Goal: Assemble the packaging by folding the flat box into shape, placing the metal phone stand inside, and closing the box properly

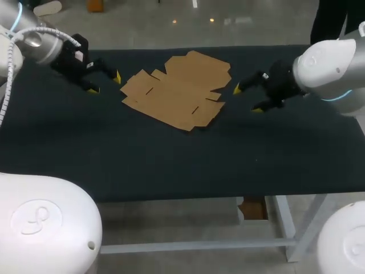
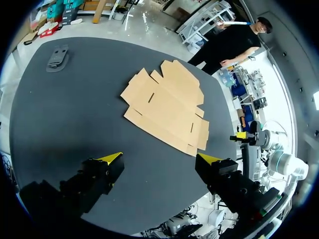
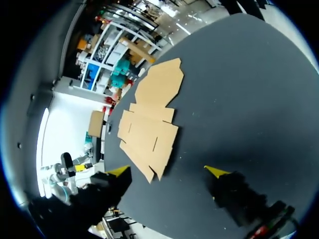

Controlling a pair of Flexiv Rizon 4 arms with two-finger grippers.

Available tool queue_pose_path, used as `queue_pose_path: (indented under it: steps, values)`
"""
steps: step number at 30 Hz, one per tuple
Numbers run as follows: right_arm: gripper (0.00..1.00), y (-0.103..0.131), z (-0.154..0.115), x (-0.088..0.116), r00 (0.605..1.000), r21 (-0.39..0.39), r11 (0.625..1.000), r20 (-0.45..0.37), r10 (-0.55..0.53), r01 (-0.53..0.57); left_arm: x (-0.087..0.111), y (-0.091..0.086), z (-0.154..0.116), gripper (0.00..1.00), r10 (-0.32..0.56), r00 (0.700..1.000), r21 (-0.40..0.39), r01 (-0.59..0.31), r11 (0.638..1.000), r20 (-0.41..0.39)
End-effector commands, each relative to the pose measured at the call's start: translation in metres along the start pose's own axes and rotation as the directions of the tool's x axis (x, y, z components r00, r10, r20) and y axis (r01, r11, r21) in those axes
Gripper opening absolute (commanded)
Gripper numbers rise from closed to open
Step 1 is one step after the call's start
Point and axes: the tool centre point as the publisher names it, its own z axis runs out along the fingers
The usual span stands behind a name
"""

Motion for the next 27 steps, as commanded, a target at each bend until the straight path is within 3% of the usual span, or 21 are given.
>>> queue_pose_path:
  steps: [1, 6, 12, 18, 27]
  values:
    - [0.87, 0.001, 0.023, -0.006, 0.999, 0.014, 0.999, -0.023, 0.032, -0.031, 0.001, 0.0, -0.001, 1.0, -0.001, 1.0, -0.002, 0.001, 1.0, 0.006]
    - [0.71, 0.001, 0.04, -0.008, 0.998, 0.017, 0.998, -0.037, 0.059, -0.058, 0.001, 0.0, -0.001, 1.0, -0.001, 1.0, -0.002, 0.001, 1.0, 0.006]
    - [0.69, -0.002, 0.062, -0.014, 0.994, 0.031, 0.994, -0.035, 0.108, -0.107, 0.001, 0.0, -0.001, 1.0, -0.001, 1.0, -0.002, 0.001, 1.0, 0.006]
    - [0.51, -0.001, 0.081, -0.015, 0.987, 0.033, 0.989, -0.066, 0.149, -0.147, 0.001, 0.0, -0.001, 1.0, -0.001, 1.0, -0.002, 0.001, 1.0, 0.006]
    - [0.45, 0.0, 0.107, -0.015, 0.982, 0.029, 0.985, -0.074, 0.174, -0.172, 0.001, 0.0, -0.001, 1.0, -0.001, 1.0, -0.002, 0.001, 1.0, 0.006]
